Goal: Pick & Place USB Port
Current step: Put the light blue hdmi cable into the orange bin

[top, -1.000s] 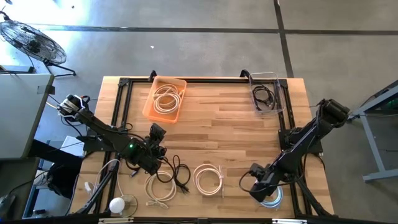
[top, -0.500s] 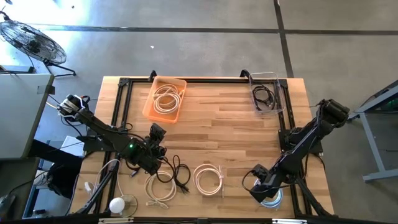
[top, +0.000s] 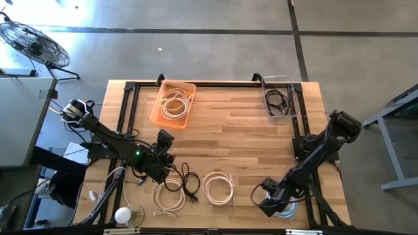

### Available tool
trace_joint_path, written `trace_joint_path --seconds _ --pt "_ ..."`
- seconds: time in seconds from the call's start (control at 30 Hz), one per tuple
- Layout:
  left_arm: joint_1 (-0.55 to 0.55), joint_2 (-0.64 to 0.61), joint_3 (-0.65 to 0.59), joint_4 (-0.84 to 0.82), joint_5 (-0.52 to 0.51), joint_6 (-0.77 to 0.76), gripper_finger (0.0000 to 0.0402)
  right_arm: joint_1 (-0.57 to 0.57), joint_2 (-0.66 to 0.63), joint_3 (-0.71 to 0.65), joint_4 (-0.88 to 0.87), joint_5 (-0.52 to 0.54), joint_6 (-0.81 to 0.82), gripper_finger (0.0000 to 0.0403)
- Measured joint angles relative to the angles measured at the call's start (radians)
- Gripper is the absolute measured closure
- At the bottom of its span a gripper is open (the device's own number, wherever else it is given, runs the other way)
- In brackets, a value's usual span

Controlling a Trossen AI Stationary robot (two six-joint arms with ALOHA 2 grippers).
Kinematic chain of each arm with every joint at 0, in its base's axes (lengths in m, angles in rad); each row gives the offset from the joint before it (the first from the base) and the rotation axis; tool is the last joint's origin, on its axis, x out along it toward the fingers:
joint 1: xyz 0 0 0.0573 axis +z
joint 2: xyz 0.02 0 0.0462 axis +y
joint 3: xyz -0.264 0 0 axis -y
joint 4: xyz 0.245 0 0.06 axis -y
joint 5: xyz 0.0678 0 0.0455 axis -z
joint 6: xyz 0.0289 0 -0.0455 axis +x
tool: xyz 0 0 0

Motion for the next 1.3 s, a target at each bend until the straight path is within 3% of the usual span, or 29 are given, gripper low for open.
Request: trace_joint_path --seconds 0.23,0.6,0.7,0.87,1.17,1.3 --pt "0.0 0.0 0.0 0.0 0.0 -0.007 0.0257 -0.002 0.038 0.002 -0.034 0.06 -0.136 0.0222" --pt "0.0 0.0 0.0 0.001 0.022 -0.008 0.0257 0.0 0.04 0.003 -0.084 0.122 -0.185 0.0223" --pt "0.0 0.0 0.0 0.002 0.024 -0.01 0.0257 0.0 0.04 0.003 -0.094 0.123 -0.199 0.0248" --pt "0.0 0.0 -0.036 0.024 0.026 -0.011 0.0257 -0.003 0.04 0.001 -0.117 0.177 -0.227 0.0366" --pt "0.0 0.0 -0.059 0.064 0.02 -0.011 0.0257 -0.045 0.045 -0.004 -0.06 0.315 -0.347 0.0366" --pt "0.0 0.0 -0.059 0.098 -0.017 0.0 0.0257 -0.11 0.052 -0.007 0.037 0.473 -0.507 0.0366"
